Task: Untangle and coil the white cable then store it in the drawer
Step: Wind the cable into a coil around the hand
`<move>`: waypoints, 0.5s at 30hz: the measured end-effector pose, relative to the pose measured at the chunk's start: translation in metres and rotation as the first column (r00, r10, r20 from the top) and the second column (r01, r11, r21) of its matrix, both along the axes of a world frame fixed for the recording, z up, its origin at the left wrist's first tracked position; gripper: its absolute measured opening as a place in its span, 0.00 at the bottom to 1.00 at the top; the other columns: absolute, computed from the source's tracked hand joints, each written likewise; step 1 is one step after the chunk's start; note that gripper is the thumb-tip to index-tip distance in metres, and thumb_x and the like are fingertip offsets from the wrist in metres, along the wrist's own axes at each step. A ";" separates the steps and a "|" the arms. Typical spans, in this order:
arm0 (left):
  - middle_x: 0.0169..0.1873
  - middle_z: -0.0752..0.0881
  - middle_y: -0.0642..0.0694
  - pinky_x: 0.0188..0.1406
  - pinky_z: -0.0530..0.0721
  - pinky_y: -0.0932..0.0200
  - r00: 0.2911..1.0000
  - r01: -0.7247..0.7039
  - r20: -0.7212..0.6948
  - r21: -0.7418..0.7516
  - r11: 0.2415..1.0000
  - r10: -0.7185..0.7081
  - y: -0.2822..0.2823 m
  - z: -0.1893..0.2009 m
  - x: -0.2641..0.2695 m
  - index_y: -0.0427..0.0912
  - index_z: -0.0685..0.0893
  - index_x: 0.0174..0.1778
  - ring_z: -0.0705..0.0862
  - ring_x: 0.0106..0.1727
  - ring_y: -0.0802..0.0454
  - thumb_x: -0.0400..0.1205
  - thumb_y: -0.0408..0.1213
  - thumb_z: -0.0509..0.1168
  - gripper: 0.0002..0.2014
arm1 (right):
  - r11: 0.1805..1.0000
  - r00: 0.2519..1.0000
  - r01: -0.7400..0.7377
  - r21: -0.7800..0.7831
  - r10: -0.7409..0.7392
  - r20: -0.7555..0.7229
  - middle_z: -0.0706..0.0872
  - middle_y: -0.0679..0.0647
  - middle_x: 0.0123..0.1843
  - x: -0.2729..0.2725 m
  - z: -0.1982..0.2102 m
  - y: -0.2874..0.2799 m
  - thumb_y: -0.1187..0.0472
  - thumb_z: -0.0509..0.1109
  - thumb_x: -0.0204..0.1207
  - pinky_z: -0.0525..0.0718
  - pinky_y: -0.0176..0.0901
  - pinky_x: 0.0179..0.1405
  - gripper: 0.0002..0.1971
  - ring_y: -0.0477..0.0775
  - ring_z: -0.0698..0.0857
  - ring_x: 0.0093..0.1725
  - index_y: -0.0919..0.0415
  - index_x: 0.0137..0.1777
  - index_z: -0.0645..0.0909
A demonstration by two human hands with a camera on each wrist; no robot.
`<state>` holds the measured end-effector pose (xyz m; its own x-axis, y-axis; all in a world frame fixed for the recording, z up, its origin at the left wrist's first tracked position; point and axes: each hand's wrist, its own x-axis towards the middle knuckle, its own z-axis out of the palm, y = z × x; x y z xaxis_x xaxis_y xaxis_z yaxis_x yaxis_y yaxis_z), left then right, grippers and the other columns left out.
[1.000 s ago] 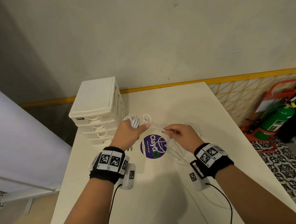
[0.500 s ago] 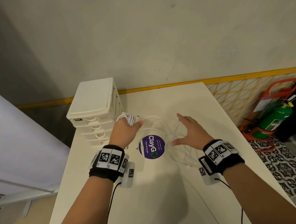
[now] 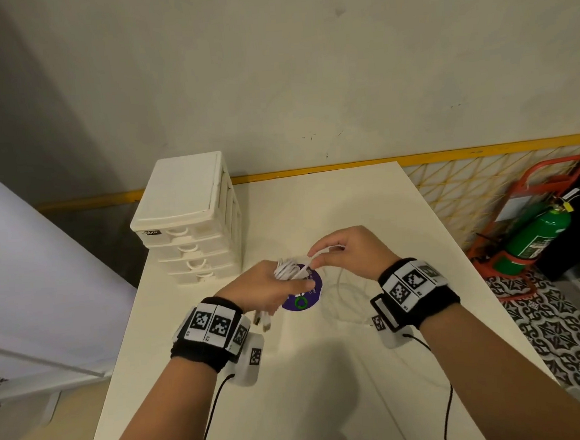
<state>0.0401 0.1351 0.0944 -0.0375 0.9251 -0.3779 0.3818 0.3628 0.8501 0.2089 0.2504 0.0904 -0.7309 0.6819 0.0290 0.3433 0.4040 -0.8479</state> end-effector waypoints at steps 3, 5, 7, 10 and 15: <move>0.12 0.65 0.50 0.21 0.69 0.62 0.970 0.000 0.244 0.044 0.999 -0.011 -0.006 0.000 -0.001 0.37 0.71 0.30 0.61 0.14 0.54 0.80 0.39 0.68 0.17 | 0.995 1.000 -0.004 0.095 0.003 0.014 0.91 0.40 0.38 0.002 -0.002 0.007 0.52 0.77 0.67 0.83 0.36 0.49 0.01 0.39 0.87 0.43 0.45 0.36 0.90; 0.10 0.63 0.51 0.20 0.71 0.61 0.932 0.006 0.360 0.120 0.993 -0.049 -0.007 0.008 0.000 0.36 0.71 0.26 0.59 0.12 0.54 0.81 0.38 0.65 0.18 | 0.995 0.999 -0.006 0.099 0.010 -0.034 0.89 0.37 0.39 0.001 -0.011 0.007 0.55 0.73 0.72 0.82 0.35 0.50 0.04 0.38 0.87 0.45 0.47 0.41 0.90; 0.10 0.64 0.52 0.19 0.72 0.63 0.871 -0.006 0.483 0.194 0.981 -0.091 -0.005 0.014 0.000 0.33 0.76 0.27 0.59 0.11 0.56 0.82 0.38 0.62 0.18 | 1.000 0.990 0.013 0.020 -0.011 -0.140 0.90 0.41 0.45 -0.004 -0.020 0.005 0.59 0.70 0.75 0.82 0.34 0.55 0.08 0.39 0.87 0.48 0.51 0.50 0.89; 0.11 0.68 0.54 0.18 0.74 0.65 0.698 -0.034 0.681 0.340 0.940 -0.221 -0.001 0.025 -0.009 0.28 0.74 0.33 0.64 0.11 0.58 0.82 0.44 0.64 0.21 | 0.988 0.963 0.074 -0.139 -0.107 -0.247 0.87 0.42 0.36 -0.006 -0.029 0.002 0.63 0.67 0.78 0.79 0.27 0.41 0.13 0.37 0.82 0.33 0.47 0.58 0.83; 0.10 0.65 0.56 0.19 0.76 0.65 0.501 -0.213 0.823 0.416 0.884 -0.267 0.008 0.040 -0.014 0.38 0.78 0.36 0.65 0.10 0.62 0.82 0.47 0.62 0.16 | 0.980 0.975 0.043 -0.195 -0.084 -0.204 0.72 0.52 0.23 -0.010 -0.051 -0.006 0.61 0.62 0.81 0.76 0.36 0.36 0.15 0.49 0.69 0.25 0.42 0.62 0.80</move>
<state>0.0262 0.1428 0.1341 0.1016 0.9728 0.2081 -0.5992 -0.1071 0.7934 0.1993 0.2444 0.0399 -0.6770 0.7347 0.0436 0.1694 0.2133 -0.9622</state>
